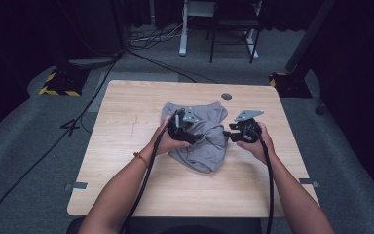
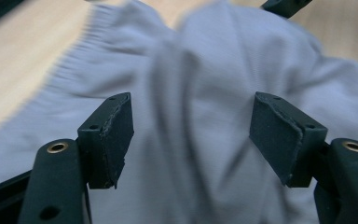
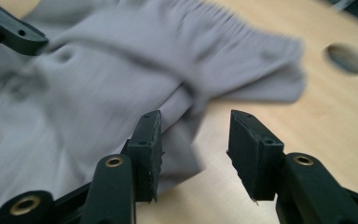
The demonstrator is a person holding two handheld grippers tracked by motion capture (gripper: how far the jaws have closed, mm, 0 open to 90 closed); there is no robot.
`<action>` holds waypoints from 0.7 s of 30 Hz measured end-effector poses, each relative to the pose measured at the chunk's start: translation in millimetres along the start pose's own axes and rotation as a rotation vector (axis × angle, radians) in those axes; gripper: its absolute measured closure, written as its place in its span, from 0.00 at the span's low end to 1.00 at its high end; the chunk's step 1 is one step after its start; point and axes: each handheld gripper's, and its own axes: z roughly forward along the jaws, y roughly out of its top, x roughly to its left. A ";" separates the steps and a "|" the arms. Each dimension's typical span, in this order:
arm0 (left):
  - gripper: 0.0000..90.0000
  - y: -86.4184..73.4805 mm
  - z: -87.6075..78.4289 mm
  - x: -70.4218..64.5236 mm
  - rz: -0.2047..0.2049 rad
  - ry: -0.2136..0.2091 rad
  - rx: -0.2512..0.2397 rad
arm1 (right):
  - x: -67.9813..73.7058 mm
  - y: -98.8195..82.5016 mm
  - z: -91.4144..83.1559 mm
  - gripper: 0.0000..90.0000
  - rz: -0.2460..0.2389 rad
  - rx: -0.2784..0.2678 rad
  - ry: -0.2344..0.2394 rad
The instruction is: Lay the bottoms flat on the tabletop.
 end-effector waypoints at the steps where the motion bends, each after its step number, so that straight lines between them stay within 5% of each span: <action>1: 0.43 -2.4 2.8 -1.1 -0.003 -0.018 0.013 | 2.3 -1.9 1.5 0.61 -0.012 0.012 0.004; 5: 0.73 -13.9 10.7 -4.8 0.043 -0.058 0.064 | 10.4 -10.2 10.2 0.63 -0.024 0.035 0.026; 7: 0.91 -18.9 10.3 -5.5 0.054 -0.044 0.059 | 12.5 -12.8 14.1 0.68 -0.024 0.034 0.038; 11: 0.94 -24.2 -1.6 -3.5 0.062 -0.034 0.021 | 20.4 -17.7 18.6 0.93 -0.067 0.037 0.021; 14: 0.94 -25.7 -21.9 1.4 0.048 -0.013 -0.027 | 21.3 -16.3 11.4 0.96 -0.077 0.013 0.012; 21: 0.94 -25.7 -72.4 11.5 0.029 0.028 -0.115 | 20.0 1.5 -35.7 0.99 -0.061 -0.145 0.002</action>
